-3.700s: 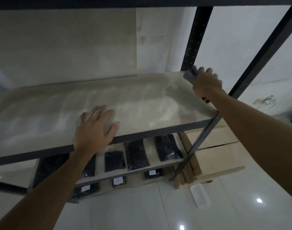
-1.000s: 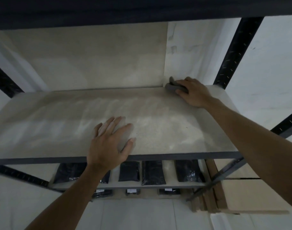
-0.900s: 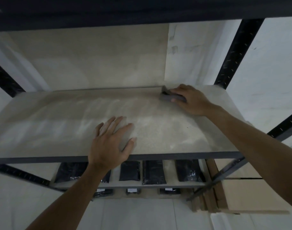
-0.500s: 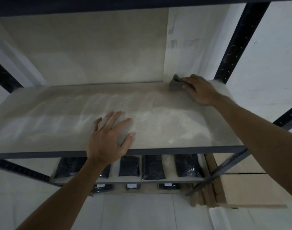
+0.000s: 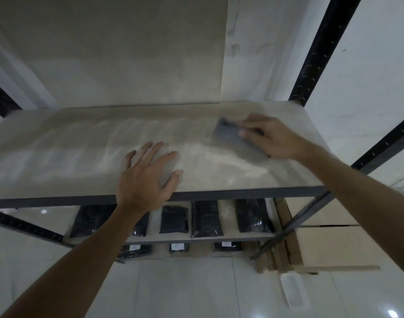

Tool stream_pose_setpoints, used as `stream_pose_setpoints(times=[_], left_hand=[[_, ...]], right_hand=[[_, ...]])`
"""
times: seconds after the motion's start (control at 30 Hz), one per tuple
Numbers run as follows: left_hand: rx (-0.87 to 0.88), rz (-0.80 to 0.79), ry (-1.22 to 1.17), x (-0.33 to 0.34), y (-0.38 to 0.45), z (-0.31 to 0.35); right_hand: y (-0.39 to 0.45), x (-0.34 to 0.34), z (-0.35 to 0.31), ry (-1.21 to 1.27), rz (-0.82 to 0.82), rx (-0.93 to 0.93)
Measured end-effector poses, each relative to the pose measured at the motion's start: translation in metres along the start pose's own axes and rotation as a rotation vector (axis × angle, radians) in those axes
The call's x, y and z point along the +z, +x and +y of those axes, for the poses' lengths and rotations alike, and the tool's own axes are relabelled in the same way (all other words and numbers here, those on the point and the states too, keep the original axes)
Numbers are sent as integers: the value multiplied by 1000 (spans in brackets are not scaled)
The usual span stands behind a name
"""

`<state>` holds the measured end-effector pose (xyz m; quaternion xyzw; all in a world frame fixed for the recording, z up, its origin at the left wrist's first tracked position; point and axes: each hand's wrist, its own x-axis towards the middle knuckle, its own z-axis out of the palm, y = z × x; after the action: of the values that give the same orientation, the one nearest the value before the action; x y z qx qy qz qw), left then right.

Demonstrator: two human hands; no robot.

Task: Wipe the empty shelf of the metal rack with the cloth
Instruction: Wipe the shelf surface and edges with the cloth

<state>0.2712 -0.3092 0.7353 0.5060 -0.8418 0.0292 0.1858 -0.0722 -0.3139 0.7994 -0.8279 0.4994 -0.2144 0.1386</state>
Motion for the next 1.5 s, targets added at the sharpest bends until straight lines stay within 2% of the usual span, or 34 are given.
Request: stream_pose_setpoints(times=[0.07,0.17,0.33,0.5,0.73,0.83,0.9,0.97,1.03,1.1,1.23,1.33,1.5], left_hand=[[-3,4,3,0,0,1],[-4,9,5,0,-1,2],[-4,11,-2,-2,-2,1],[-7,16,-3,0,-2,-1],[-4,26,12,5,1,-4],[-4,28,6,5,0,-6],[-5,35,1,6,-1,-5],[-10,35,7,7,-2,-5],[-8,42,11,8,-1,-5],[-1,45,18,9,-1,-7],[4,50,8,9,0,-7],[5,49,12,7,1,-4],[0,38,10,4,1,-5]], right_hand=[[6,-18,30,-74,136,176],[2,-14,54,-131,132,352],[-21,14,21,-105,132,219],[-45,28,-25,-56,107,189],[-74,64,-108,174,31,85],[-64,44,-102,193,145,70],[-48,17,-70,77,226,153],[-36,-7,-20,-138,219,332],[-39,-12,17,-292,226,601],[-48,0,27,-372,232,688],[-64,22,11,-308,239,547],[-79,35,-27,-267,264,450],[-92,60,-91,68,163,256]])
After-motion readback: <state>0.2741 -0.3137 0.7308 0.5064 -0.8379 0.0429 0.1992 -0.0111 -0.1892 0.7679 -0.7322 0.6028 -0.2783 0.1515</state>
